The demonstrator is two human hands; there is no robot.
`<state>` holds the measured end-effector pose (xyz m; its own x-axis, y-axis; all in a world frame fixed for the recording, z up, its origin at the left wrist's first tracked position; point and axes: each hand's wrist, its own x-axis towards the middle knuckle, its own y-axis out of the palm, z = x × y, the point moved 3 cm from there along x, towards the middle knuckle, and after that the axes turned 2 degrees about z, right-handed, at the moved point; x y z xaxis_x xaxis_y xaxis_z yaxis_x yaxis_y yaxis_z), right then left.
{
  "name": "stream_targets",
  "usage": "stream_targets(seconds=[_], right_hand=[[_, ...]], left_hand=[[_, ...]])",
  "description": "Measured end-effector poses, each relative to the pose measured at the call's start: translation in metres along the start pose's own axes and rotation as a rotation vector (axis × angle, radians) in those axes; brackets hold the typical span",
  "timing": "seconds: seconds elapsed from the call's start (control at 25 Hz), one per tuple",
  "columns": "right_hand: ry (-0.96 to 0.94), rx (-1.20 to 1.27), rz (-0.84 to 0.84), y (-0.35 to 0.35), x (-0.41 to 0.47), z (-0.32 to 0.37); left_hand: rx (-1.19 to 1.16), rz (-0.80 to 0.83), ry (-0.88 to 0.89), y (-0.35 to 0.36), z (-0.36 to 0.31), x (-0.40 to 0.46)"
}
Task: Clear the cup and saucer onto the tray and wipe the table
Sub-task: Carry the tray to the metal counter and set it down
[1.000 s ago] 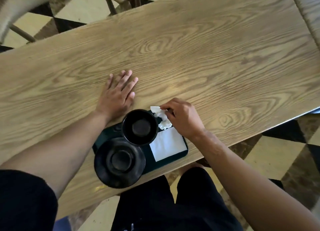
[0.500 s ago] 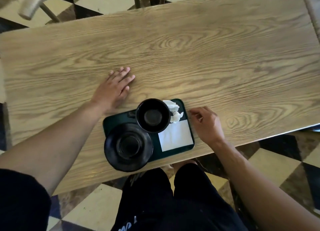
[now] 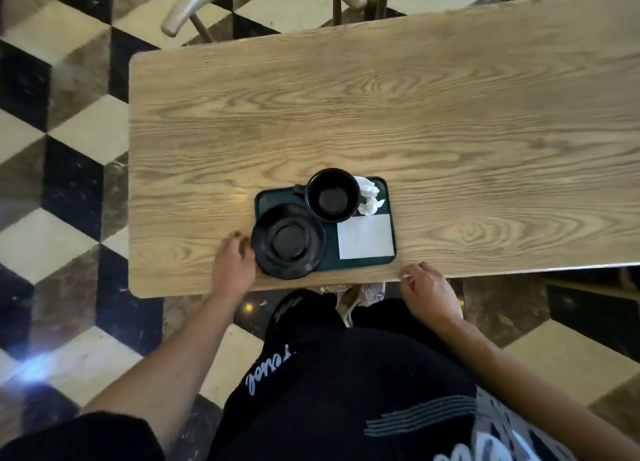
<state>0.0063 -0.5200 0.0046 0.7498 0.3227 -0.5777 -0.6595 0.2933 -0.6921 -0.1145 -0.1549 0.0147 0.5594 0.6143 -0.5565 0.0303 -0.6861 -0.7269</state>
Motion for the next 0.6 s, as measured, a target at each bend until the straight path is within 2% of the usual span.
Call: stream_targets(seconds=[0.16, 0.24, 0.32, 0.4, 0.52, 0.6], right_hand=[[-0.021, -0.144, 0.316, 0.008, -0.012, -0.009], [-0.016, -0.164, 0.413, 0.007, -0.009, -0.007], [-0.013, -0.167, 0.435, 0.007, -0.001, 0.002], [0.004, -0.193, 0.457, 0.005, 0.011, 0.011], [0.098, -0.133, 0.395, -0.003, 0.029, 0.013], [0.253, 0.114, 0.286, -0.01, 0.037, 0.008]], left_hand=[[0.163, 0.013, -0.037, 0.04, 0.011, -0.083], [0.156, 0.114, -0.104, 0.051, 0.015, -0.092], [0.26, 0.37, -0.103, 0.055, 0.015, -0.086], [0.238, 0.512, -0.115, 0.051, 0.017, -0.074], [0.073, 0.458, -0.126, 0.036, 0.022, -0.048], [-0.004, 0.348, -0.145, 0.022, 0.026, -0.03]])
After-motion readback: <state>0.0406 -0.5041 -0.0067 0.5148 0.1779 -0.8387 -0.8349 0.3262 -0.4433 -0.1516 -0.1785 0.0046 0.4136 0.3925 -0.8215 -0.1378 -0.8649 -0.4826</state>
